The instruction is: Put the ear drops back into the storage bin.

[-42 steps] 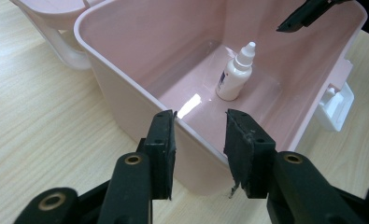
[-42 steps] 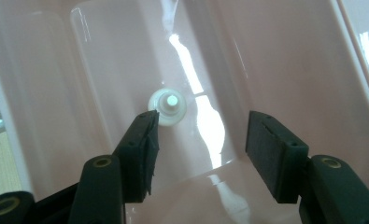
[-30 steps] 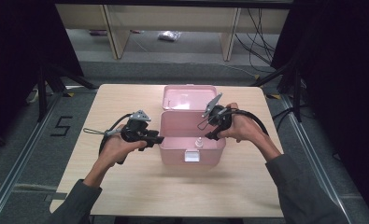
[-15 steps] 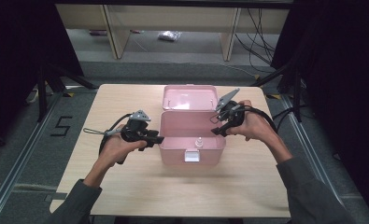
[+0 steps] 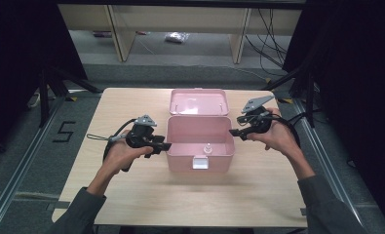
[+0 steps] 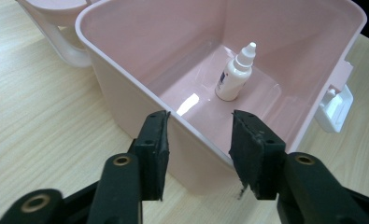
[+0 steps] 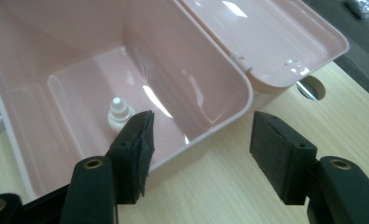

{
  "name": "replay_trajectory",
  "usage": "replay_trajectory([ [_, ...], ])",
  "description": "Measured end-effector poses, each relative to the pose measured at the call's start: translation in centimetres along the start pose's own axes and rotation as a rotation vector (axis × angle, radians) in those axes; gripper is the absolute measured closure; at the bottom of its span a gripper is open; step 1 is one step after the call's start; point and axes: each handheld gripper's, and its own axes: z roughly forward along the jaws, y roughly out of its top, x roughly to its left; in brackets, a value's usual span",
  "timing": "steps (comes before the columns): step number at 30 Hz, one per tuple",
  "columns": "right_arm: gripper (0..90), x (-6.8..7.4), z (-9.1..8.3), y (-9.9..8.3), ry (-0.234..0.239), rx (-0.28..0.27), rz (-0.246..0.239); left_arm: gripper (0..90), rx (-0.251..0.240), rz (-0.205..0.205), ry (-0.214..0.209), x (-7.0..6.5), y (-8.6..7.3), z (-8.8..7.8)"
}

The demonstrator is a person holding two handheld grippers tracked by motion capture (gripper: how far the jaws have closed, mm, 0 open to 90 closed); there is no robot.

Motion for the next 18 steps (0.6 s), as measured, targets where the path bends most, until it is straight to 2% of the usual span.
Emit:
replay_trajectory([
  [1, 41.1, -0.2, -0.1, -0.2, 0.002, -0.006, -0.006, 55.4, 0.0, 0.001, 0.0, 0.0, 0.0, 0.0],
  [2, 41.1, -0.3, -0.2, -0.5, -0.013, -0.022, 0.001, 55.4, -0.021, -0.023, 0.006, -0.1, 0.0, 0.1],
  [3, 41.1, -0.2, -0.3, -0.8, -0.013, -0.023, 0.027, 55.1, -0.024, -0.024, 0.007, -0.1, 0.0, 0.1],
  [5, 41.0, -0.3, -0.5, -1.2, -0.02, -0.035, 0.032, 52.4, -0.028, -0.029, 0.007, -0.1, 0.0, 0.1],
  [6, 40.9, -0.3, -0.5, -1.4, -0.023, -0.04, 0.045, 51.5, -0.03, -0.028, 0.007, -0.1, 0.0, 0.1],
  [7, 40.8, -0.3, -0.7, -1.6, -0.024, -0.045, 0.055, 51.4, -0.012, -0.007, 0.007, 0.1, 0.0, -0.1],
  [10, 41.0, -0.3, -0.9, -2.1, -0.034, -0.067, 0.054, 50.7, -0.016, -0.015, 0.004, 0.1, 0.1, 0.0],
  [11, 41.0, -0.3, -0.8, -2.2, -0.046, -0.089, 0.064, 50.5, -0.023, -0.017, 0.008, 0.1, 0.0, 0.0],
  [13, 41.1, -0.2, -0.8, -2.6, -0.04, -0.092, 0.079, 50.2, -0.036, -0.034, 0.008, 0.0, 0.0, 0.0],
  [18, 41.1, -0.2, -0.8, -3.5, -0.036, -0.1, 0.105, 51.1, -0.035, -0.036, 0.007, 0.0, 0.0, 0.1],
])
